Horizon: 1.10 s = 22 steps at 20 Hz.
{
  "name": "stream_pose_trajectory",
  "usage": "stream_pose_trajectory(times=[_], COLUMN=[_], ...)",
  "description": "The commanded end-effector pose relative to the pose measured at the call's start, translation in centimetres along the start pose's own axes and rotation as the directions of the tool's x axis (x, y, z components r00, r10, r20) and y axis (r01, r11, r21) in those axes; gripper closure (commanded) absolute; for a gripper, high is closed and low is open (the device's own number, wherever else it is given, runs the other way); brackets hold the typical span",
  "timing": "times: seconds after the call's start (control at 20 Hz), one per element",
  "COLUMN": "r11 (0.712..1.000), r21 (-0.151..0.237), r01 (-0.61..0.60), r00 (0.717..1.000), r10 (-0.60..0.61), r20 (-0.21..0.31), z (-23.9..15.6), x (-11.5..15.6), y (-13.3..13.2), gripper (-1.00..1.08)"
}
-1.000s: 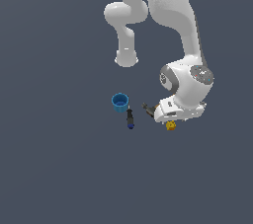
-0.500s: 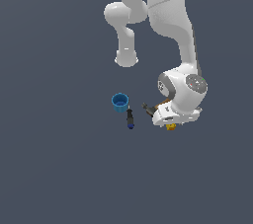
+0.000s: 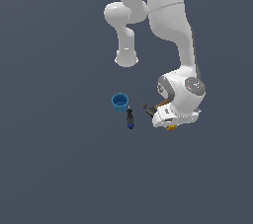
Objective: Pick up a designated object from a clutter of objects.
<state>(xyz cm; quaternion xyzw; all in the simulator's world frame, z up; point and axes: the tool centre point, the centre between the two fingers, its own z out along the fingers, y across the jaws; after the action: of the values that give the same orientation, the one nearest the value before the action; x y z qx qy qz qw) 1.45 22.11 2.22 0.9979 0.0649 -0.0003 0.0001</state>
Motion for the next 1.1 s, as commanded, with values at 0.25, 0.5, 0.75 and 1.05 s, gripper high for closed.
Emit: stream_pose_trajectory(times=[0.25,0.5,0.75,1.05], r11=[1.0,1.0,1.0,1.0], r21=[0.0,0.0,0.0,-0.001], r01=[0.0,0.0,0.0,0.0], r00=[1.0,1.0,1.0,1.0], r10=[0.0,0.0,0.0,0.0], r20=[0.0,0.0,0.0,0.0], z=[0.0,-0.6,-2.2,-5.8], x=[0.0,-0.2,-0.8,-2.0], y=[0.0,0.0,-0.2,-0.5], gripper=[1.08,1.08,1.08,1.08])
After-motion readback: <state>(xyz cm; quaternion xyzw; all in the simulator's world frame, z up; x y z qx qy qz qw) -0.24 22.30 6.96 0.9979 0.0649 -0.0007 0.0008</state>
